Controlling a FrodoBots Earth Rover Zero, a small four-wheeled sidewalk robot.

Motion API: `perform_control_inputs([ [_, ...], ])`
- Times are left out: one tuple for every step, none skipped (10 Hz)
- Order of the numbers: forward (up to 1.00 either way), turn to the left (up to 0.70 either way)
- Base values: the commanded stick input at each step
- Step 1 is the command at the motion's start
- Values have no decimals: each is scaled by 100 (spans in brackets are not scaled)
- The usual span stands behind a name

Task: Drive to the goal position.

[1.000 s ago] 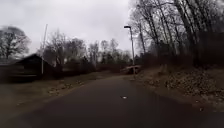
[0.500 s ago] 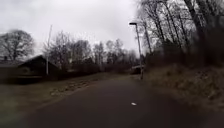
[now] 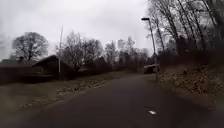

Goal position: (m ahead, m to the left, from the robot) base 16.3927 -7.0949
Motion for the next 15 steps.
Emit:
perform_control_inputs([
  [100,0],
  [100,0],
  [100,0],
  [100,0],
  [100,0],
  [100,0],
  [100,0],
  [100,0],
  [100,0],
  [100,0],
  [100,0],
  [100,0],
  [100,0],
  [100,0],
  [100,0],
])
